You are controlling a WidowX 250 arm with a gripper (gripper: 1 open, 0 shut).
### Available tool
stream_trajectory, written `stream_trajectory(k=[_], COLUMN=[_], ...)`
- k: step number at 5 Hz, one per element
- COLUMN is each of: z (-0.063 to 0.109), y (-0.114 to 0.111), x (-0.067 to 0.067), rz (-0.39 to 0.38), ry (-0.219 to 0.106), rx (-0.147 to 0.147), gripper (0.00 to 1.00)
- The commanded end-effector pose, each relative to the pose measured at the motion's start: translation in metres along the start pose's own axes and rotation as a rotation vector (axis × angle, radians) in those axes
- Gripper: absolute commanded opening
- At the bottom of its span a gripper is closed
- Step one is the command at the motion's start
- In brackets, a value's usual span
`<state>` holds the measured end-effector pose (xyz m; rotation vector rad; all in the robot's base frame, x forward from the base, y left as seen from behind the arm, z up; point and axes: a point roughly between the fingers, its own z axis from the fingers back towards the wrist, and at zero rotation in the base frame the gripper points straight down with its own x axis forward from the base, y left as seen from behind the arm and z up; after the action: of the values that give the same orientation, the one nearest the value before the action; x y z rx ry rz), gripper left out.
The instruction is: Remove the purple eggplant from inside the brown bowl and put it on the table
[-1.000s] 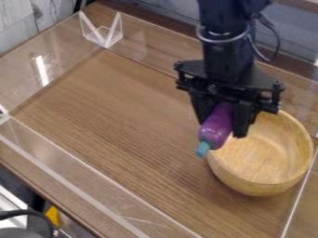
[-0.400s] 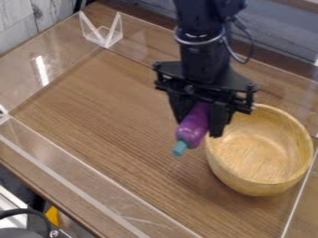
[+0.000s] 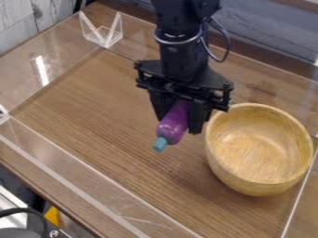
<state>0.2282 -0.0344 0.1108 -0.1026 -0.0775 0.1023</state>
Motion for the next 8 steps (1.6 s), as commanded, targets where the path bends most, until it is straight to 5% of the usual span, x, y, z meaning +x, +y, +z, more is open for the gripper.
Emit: stream_trajectory(k=[1, 4, 8], z=[0.002, -0.024, -0.039], y=[0.001, 0.001, 0.0], x=[0.0, -0.014, -0.021], rz=[-0.005, -0.029, -0.029], ry=[-0.025, 0.033, 0.072], rx=[0.003, 0.022, 0.034], gripper=[0.0, 0.0, 0.0])
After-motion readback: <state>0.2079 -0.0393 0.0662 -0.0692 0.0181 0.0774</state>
